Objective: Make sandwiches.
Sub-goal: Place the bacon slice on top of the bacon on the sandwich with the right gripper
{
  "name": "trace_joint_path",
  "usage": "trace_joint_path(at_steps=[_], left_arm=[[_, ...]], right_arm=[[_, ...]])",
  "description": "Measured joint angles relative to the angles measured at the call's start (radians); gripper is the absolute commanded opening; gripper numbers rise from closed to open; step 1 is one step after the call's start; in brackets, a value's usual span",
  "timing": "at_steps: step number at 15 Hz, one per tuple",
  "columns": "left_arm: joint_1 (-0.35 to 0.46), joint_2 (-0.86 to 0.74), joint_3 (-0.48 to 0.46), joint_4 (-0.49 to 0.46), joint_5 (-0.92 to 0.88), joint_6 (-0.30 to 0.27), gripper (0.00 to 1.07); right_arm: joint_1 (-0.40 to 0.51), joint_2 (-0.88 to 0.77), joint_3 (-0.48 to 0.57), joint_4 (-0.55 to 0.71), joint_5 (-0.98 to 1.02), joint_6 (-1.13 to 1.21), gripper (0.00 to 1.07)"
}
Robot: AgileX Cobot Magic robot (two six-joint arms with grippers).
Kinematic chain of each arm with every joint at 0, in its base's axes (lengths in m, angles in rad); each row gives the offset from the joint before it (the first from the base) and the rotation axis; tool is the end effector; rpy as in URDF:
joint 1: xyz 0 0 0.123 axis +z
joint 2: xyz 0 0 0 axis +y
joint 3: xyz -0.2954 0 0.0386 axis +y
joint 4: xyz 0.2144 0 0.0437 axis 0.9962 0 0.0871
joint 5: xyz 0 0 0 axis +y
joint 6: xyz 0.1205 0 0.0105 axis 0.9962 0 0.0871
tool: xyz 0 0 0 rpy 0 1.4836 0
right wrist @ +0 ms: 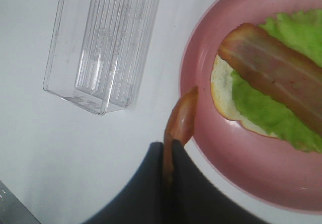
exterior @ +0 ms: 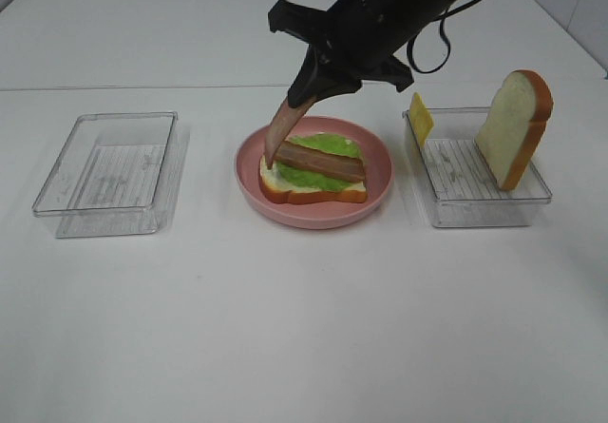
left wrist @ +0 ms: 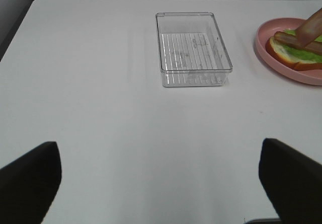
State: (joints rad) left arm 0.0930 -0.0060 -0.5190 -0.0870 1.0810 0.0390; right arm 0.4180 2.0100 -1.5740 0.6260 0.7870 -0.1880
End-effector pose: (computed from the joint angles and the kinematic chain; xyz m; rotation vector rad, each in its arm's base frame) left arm -0.0234 -0.0115 0.2508 -0.0486 2.0360 -0.0211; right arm 0.3724 0.2204 0.2286 -0.3388 2.6533 0.7985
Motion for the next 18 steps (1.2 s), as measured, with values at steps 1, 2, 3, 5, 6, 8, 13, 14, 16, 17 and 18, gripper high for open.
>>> trace_joint_path(at_steps=[1, 2, 3, 5, 6, 8, 13, 14, 16, 17, 18], left_arm=[[0.0, 0.0, 0.0, 0.0, 0.0, 0.0, 1.0], [0.0, 0.0, 0.0, 0.0, 0.0, 0.0, 1.0], [0.0, 0.0, 0.0, 0.0, 0.0, 0.0, 1.0], [0.0, 0.0, 0.0, 0.0, 0.0, 0.0, 1.0], [0.0, 0.0, 0.0, 0.0, 0.0, 0.0, 1.0], [0.0, 0.0, 0.0, 0.0, 0.0, 0.0, 1.0], [0.0, 0.0, 0.0, 0.0, 0.0, 0.0, 1.0], [0.0, 0.0, 0.0, 0.0, 0.0, 0.0, 1.0], [0.0, 0.0, 0.0, 0.0, 0.0, 0.0, 1.0], [0.0, 0.0, 0.0, 0.0, 0.0, 0.0, 1.0], [0.0, 0.0, 0.0, 0.0, 0.0, 0.0, 1.0]], right_arm=[[0.011, 0.048, -0.029, 0.014, -0.005, -0.016, 0.0], [0.015, 0.076, -0.046, 0.017, -0.008, -0.021, 0.0], [0.015, 0.101, -0.062, 0.017, -0.011, -0.023, 0.0], [0.015, 0.148, -0.075, -0.005, -0.018, -0.025, 0.0], [0.014, 0.157, -0.075, -0.017, -0.018, -0.027, 0.0], [0.014, 0.161, -0.077, -0.025, -0.014, -0.029, 0.0], [0.05, 0.179, -0.1, 0.056, 0.002, -0.096, 0.0], [0.045, 0.181, -0.1, 0.045, 0.001, -0.096, 0.0], [0.011, 0.186, -0.1, -0.041, -0.018, -0.064, 0.0], [-0.015, 0.187, -0.1, -0.119, -0.027, -0.021, 0.0], [-0.023, 0.188, -0.1, -0.176, -0.036, 0.0, 0.0]])
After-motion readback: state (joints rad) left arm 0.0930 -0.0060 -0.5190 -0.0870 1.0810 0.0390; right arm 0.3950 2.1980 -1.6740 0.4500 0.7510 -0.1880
